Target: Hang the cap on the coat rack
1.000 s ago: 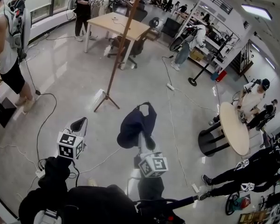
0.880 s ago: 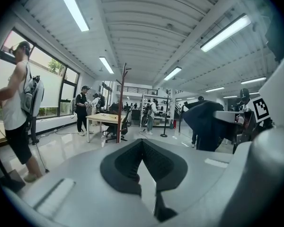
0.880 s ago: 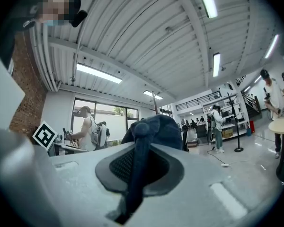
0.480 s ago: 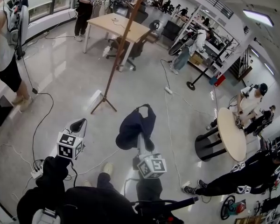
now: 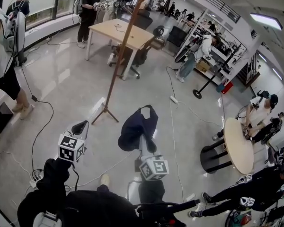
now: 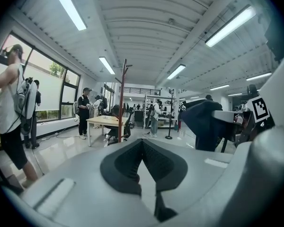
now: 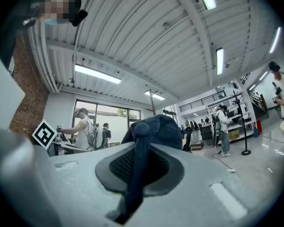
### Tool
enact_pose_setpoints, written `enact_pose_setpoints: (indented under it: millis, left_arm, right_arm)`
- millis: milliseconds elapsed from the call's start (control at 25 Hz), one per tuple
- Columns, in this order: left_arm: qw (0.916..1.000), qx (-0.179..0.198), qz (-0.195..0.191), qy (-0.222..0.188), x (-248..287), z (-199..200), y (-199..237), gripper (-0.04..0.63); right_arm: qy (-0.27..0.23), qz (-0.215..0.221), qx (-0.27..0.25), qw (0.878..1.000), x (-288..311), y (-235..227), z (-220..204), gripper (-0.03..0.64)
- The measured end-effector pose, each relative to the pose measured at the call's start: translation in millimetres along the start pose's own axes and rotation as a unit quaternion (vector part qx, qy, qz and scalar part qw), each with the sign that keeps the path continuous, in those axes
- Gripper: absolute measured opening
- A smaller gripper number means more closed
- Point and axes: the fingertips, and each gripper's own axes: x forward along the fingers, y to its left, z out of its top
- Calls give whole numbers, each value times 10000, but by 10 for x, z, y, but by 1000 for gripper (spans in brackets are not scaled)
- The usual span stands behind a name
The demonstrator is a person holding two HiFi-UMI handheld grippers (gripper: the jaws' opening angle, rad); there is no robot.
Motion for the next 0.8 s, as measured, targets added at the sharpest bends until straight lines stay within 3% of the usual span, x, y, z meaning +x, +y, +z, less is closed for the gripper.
enact_pose_setpoints:
  millis: [800]
  left_arm:
    - [9998, 166, 146, -31, 1365, 357, -88, 2]
  right_arm:
    - [-54, 109, 135, 9998, 847, -1129, -87, 15]
